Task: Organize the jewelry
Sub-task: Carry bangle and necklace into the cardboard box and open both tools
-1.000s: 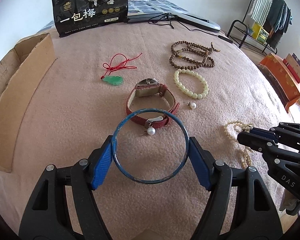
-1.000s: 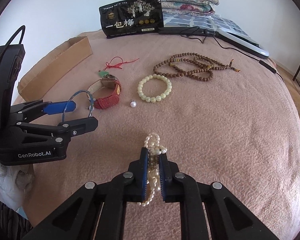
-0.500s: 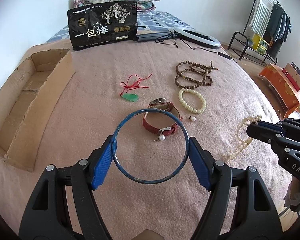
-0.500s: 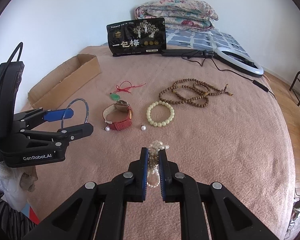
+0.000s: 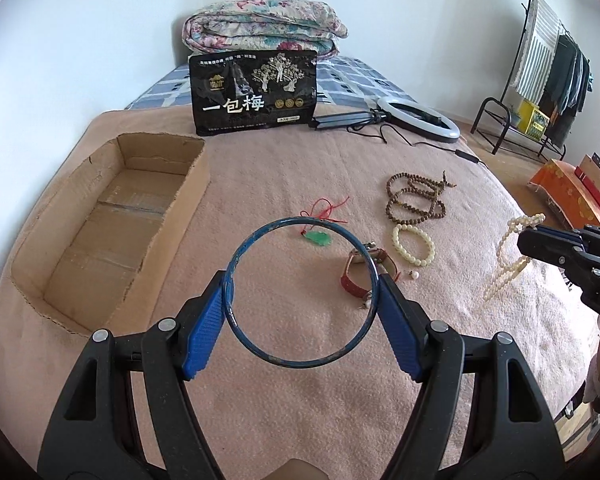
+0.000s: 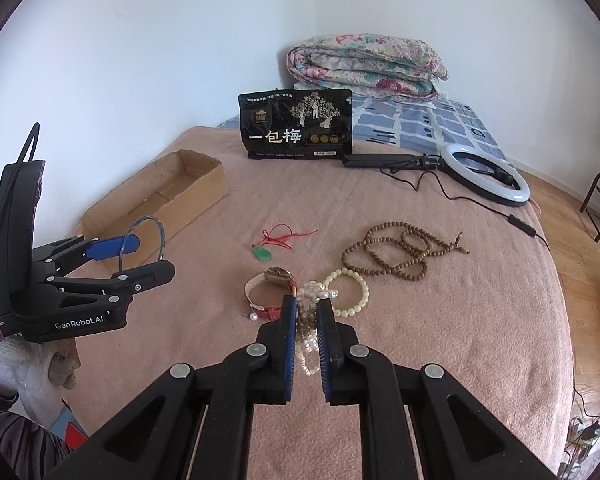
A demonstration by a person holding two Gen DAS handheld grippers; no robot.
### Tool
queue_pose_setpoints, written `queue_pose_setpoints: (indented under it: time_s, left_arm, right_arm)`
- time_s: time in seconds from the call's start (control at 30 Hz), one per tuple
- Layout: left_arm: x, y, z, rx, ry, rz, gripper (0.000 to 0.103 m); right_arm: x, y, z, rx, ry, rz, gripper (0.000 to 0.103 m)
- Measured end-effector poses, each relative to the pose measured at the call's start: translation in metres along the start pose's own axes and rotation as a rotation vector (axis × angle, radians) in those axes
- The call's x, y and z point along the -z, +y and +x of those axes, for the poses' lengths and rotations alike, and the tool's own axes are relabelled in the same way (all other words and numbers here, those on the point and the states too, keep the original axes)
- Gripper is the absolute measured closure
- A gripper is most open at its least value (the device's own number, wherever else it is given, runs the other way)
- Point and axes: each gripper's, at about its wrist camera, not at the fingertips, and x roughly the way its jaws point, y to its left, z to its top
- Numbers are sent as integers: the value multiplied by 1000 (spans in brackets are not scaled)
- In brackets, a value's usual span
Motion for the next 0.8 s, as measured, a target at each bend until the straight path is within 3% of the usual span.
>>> queue_pose_setpoints:
  time_s: [0.33, 0.8]
  left_arm:
    - [-7, 46, -25, -51, -40, -53, 29]
    - [-16, 119, -40, -152, -68, -121, 29]
  right_arm:
    - [-37, 39, 8, -46, -30, -65, 95]
    - [-89, 96, 54, -140, -43, -132, 95]
